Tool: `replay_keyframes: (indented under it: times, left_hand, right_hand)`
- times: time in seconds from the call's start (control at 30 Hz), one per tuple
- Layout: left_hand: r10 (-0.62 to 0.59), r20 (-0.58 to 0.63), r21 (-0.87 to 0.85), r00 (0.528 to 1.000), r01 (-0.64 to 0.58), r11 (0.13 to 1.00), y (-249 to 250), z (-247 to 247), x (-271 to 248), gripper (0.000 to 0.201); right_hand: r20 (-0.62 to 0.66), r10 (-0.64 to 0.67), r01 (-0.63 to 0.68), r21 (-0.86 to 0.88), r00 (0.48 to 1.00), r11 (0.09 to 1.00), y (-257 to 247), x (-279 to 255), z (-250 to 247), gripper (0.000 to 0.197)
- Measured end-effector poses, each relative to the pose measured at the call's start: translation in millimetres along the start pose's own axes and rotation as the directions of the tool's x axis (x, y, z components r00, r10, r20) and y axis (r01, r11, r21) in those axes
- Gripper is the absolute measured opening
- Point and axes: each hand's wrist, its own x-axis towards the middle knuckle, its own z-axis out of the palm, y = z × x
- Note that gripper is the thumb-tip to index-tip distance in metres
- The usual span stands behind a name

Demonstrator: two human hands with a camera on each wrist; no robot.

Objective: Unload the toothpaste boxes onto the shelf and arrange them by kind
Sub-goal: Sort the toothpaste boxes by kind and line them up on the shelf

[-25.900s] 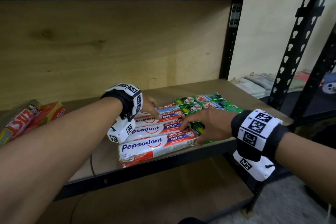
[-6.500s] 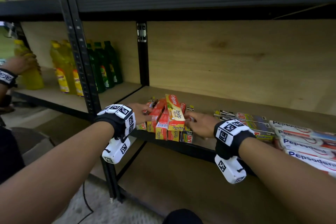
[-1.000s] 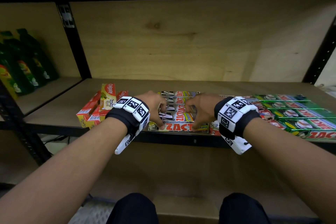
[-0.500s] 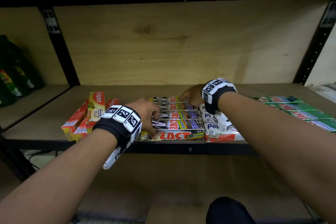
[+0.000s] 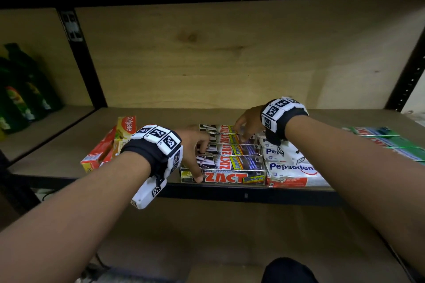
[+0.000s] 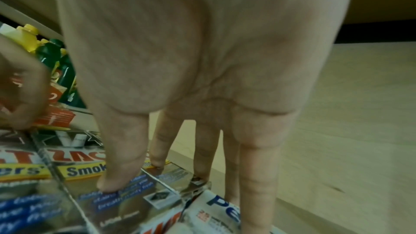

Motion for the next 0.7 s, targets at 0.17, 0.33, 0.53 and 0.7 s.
replay_keyframes:
  times: [0.17, 0.33, 0.53, 0.7]
  left_hand:
    - [-0.027, 0.059, -0.014, 0.998, 0.028, 1.000, 4, 5, 10, 0.097]
    - [-0.008, 0.057, -0.080, 0.998, 0.013, 0.997, 2, 7, 16, 0.111]
    - [-0.003, 0.040, -0.092, 0.999, 0.007, 0.996, 5, 9, 16, 0.112]
    - [-0.010, 0.015, -0.122, 1.000, 0.012, 0.993, 6, 10, 8, 0.109]
  right_hand:
    - [0.002, 0.001, -0.001, -0.046, 1.000, 0.999, 1, 7, 1, 0.057]
    - [0.012, -0.018, 0.019, -0.081, 1.000, 0.997, 3, 10, 0, 0.059]
    - [0.016, -0.022, 0.023, -0.086, 1.000, 0.996, 3, 8, 0, 0.060]
    - [0.003, -0.031, 0.031, -0.041, 1.000, 0.999, 1, 4, 4, 0.055]
